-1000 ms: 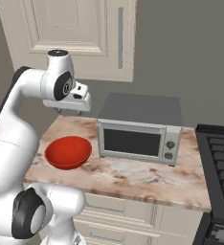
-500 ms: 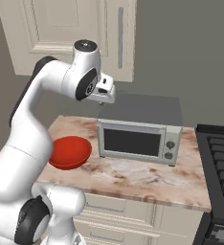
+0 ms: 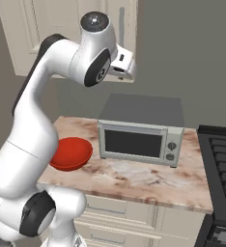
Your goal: Open the cabinet and setup a tea strainer by placing it in the bowl upright.
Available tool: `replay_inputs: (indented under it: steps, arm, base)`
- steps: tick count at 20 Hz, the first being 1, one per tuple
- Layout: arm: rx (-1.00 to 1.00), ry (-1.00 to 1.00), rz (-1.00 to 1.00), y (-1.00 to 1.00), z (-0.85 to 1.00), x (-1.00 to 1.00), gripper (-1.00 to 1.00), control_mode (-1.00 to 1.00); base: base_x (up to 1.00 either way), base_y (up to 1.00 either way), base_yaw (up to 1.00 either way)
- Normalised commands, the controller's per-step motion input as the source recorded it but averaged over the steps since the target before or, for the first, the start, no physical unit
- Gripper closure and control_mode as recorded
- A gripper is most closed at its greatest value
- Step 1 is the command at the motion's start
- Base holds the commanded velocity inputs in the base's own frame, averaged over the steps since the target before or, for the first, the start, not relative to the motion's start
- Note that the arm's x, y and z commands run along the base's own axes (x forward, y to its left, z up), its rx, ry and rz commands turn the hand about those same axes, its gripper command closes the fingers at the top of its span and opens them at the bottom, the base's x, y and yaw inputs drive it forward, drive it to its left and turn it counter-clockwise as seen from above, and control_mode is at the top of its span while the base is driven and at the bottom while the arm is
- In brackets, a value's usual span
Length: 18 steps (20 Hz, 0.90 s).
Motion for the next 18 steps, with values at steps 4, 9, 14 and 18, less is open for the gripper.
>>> replay_inputs:
  steps: [4,9,14,18]
  arm:
    - [-0.04,-0.21,0.0,-0.11,0.56,0.11,-1.0,-1.0]
    - [-0.11,-0.3,0.0,0.0,0.1,0.35,-1.0,-1.0]
    - [-0.1,-0.21,-0.02,0.0,-0.04,0.44,-1.0,-1.0]
    - [-0.02,-0.01,-0.03,-0.04,-0.11,0.27,-1.0,-1.0]
  base:
    - [0.0,0.0,0.0]
    - [0.0,0.0,0.0]
    - [0.0,0.0,0.0]
    - [0.0,0.0,0.0]
